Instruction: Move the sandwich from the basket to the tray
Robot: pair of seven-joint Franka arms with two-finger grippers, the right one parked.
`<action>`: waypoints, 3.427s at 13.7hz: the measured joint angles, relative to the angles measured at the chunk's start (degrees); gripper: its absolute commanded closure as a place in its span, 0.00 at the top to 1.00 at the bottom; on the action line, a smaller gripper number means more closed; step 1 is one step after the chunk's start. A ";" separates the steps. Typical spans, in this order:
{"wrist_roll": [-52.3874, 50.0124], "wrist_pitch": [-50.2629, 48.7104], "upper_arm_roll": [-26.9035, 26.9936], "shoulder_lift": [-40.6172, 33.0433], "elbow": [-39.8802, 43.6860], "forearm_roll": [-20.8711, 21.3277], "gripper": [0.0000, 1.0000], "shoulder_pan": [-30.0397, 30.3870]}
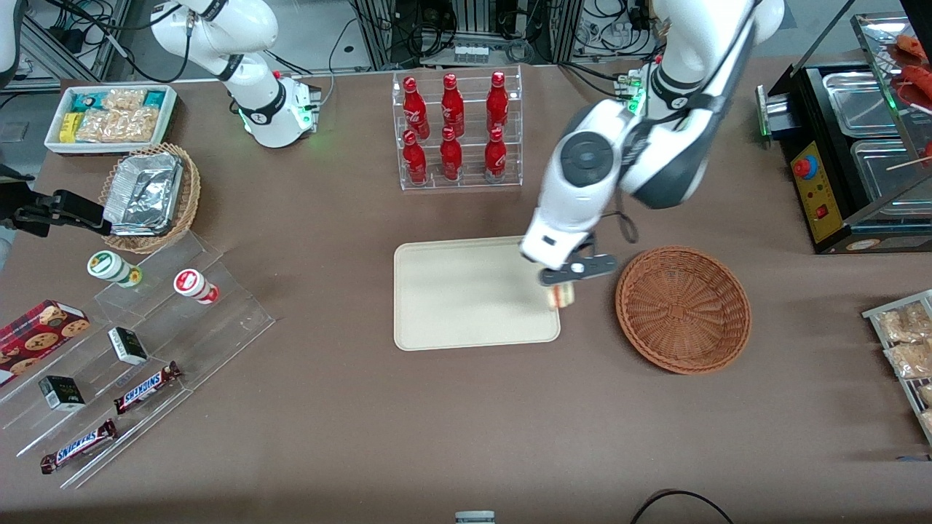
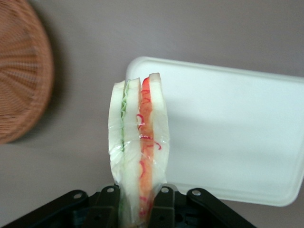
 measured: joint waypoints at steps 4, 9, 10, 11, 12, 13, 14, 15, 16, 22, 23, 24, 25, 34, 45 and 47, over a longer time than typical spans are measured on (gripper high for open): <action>-0.98 3.04 0.03 7.96 4.62 3.07 0.00 -5.96; -2.47 12.97 0.07 15.27 5.15 5.08 0.00 -8.89; -2.66 13.55 0.08 16.18 5.21 5.46 0.00 -9.32; -2.74 13.86 0.08 16.89 5.28 5.62 0.00 -9.72; -2.74 14.40 0.09 17.39 5.30 5.63 0.00 -10.08; -2.91 14.79 0.09 17.80 5.33 5.64 0.00 -10.46; -3.41 15.29 0.10 18.26 5.33 5.65 0.00 -10.78; -3.84 15.90 0.11 18.73 5.34 5.76 0.00 -10.98; -4.12 16.50 0.11 19.15 5.35 6.10 0.18 -11.12; -4.52 16.61 0.57 19.24 6.51 6.70 1.00 -11.29; -4.56 16.19 0.77 18.87 7.06 6.70 1.00 -11.25; -4.63 14.84 0.95 18.02 7.68 6.70 1.00 -11.21; -4.73 12.78 1.30 16.61 8.25 6.69 1.00 -11.21; -3.72 -8.85 4.43 -3.57 8.74 5.39 1.00 -2.70; 28.30 -26.71 4.88 -17.36 8.54 1.11 1.00 18.43; 33.13 -27.62 4.97 -18.26 8.45 1.10 1.00 21.82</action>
